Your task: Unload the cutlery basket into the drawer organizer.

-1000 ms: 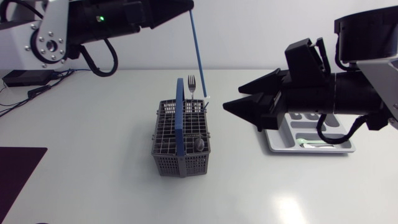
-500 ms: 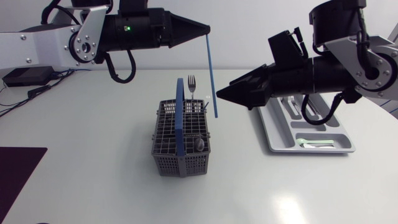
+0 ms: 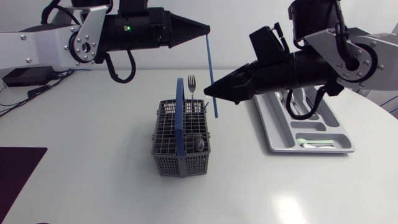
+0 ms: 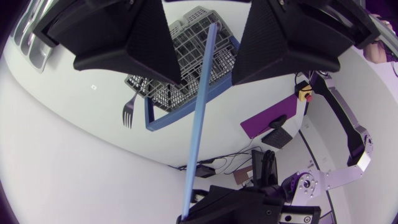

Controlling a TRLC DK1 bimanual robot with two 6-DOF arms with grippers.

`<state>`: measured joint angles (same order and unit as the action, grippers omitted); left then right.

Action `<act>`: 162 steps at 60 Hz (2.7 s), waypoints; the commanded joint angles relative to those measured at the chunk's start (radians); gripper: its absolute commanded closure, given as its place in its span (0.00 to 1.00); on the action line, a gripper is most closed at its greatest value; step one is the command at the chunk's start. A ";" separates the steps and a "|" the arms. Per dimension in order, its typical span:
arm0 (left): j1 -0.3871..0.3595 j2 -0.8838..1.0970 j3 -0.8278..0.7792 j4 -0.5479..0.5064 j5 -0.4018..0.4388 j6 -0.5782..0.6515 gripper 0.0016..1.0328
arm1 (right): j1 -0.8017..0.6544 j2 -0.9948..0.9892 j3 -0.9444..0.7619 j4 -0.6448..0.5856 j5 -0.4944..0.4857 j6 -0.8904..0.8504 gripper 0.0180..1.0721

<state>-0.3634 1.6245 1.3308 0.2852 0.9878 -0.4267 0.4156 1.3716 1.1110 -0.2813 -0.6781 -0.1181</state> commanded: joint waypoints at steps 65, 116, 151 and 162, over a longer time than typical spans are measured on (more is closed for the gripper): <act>0.093 -0.107 0.108 -0.086 -0.071 0.055 0.05 | -0.113 -0.105 -0.043 -0.137 0.018 0.008 0.89; 0.123 -0.480 -0.456 -0.595 -0.663 0.738 0.06 | -0.462 0.455 0.050 -0.145 0.463 0.020 0.88; -0.039 -0.551 -0.564 -0.707 -0.905 0.758 0.07 | -0.408 0.422 0.099 -0.134 0.552 0.031 0.18; -0.101 -0.621 -0.657 -0.725 -0.905 0.812 0.07 | -0.321 0.368 0.122 -0.105 0.419 0.034 0.18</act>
<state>-0.4267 1.0336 0.7441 -0.4236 0.0875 0.3450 0.0513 1.7496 1.2274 -0.4015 -0.2237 -0.0971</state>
